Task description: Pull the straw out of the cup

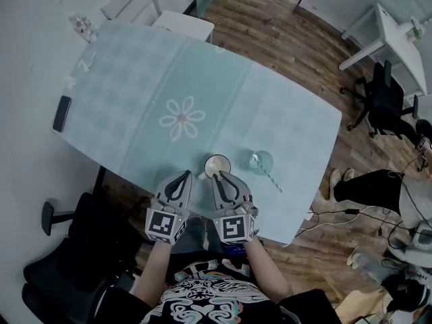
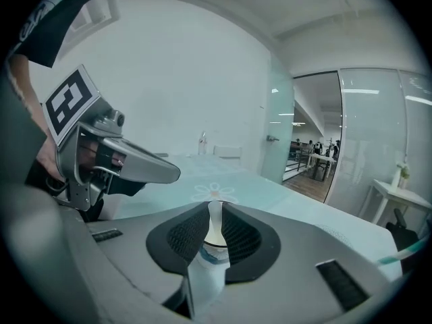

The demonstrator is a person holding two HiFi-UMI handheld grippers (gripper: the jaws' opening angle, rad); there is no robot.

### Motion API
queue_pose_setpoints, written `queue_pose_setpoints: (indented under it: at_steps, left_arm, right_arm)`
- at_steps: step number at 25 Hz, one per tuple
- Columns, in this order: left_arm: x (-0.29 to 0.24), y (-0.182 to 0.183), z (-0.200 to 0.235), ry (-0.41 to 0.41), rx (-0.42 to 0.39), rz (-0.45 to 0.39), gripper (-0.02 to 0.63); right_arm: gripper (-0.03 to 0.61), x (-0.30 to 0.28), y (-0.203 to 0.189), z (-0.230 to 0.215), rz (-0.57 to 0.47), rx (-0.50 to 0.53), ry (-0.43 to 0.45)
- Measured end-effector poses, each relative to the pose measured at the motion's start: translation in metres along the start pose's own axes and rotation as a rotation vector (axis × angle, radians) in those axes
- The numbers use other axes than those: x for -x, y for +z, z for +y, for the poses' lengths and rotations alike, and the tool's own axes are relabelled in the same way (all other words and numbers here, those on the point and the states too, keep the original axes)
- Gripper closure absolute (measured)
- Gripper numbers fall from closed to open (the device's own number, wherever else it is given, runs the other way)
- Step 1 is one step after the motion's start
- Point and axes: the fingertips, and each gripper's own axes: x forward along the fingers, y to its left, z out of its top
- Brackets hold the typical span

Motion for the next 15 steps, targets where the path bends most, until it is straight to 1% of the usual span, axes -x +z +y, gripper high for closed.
queue_pose_setpoints:
  at_steps: [6, 10, 13, 15]
  left_arm:
    - [0.002, -0.003, -0.003, -0.007, -0.003, 0.004, 0.611]
    - [0.001, -0.003, -0.001, -0.002, -0.007, 0.012, 0.611]
    - [-0.001, -0.002, 0.0, -0.002, -0.009, 0.015, 0.611]
    - [-0.001, -0.002, -0.002, -0.005, -0.012, 0.016, 0.611]
  right_arm:
    - [0.512, 0.009, -0.005, -0.007, -0.008, -0.142, -0.008]
    - [0.514, 0.005, -0.002, -0.014, -0.018, -0.162, -0.006]
    - [0.514, 0.004, -0.003, -0.02, -0.019, -0.208, -0.017]
    - [0.514, 0.007, -0.005, -0.022, -0.016, -0.221, -0.022]
